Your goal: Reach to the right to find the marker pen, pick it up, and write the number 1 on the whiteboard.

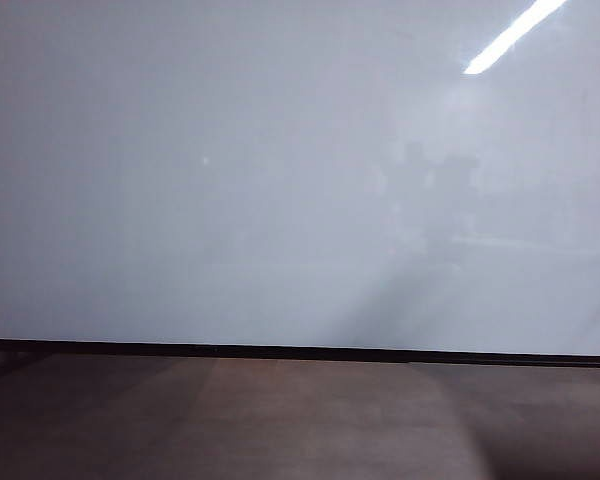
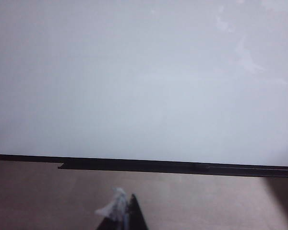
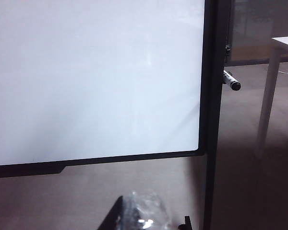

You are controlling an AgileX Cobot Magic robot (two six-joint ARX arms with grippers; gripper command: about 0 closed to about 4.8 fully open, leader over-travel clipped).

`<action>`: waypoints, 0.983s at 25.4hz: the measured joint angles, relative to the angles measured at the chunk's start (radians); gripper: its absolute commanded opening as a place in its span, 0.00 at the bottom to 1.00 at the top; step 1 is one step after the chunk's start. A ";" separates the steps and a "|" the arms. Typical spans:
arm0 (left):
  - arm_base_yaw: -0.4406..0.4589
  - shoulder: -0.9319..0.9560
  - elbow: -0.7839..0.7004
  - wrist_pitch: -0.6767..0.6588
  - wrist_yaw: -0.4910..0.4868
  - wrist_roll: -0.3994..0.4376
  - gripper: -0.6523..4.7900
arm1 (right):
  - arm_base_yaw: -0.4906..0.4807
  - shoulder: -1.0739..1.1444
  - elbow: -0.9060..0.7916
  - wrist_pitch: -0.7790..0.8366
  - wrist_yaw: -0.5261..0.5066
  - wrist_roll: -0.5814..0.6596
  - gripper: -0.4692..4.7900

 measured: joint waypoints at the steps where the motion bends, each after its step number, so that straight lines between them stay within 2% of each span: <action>1: 0.000 0.000 0.000 0.000 0.000 0.000 0.11 | 0.000 0.000 0.000 0.000 0.000 0.000 0.08; 10: 0.000 0.000 0.004 0.000 0.000 -0.009 0.11 | 0.000 0.000 0.013 0.021 -0.001 0.000 0.08; 11: 0.000 0.001 0.014 -0.007 0.001 -0.027 0.11 | 0.000 0.003 0.032 0.016 -0.002 0.000 0.11; 12: 0.000 0.002 0.090 -0.065 0.004 -0.135 0.11 | 0.000 0.004 0.106 -0.018 -0.005 0.005 0.19; 13: 0.000 0.002 0.143 -0.099 0.003 -0.179 0.11 | 0.000 0.010 0.156 -0.042 -0.005 0.003 0.49; 14: 0.000 0.010 0.279 -0.156 0.000 -0.214 0.11 | 0.000 0.035 0.273 -0.066 -0.004 -0.016 0.64; 15: 0.000 0.011 0.328 -0.161 -0.002 -0.213 0.11 | 0.000 0.055 0.329 -0.061 -0.002 -0.024 0.90; 16: -0.001 0.039 0.434 -0.208 -0.008 -0.204 0.11 | 0.000 0.115 0.411 -0.019 0.014 -0.028 0.93; 18: 0.000 0.112 0.524 -0.251 -0.006 -0.201 0.11 | -0.001 0.247 0.526 0.000 0.021 -0.029 1.00; 25: -0.001 0.309 0.715 -0.267 0.097 -0.193 0.11 | -0.011 0.567 0.780 0.009 -0.008 -0.045 1.00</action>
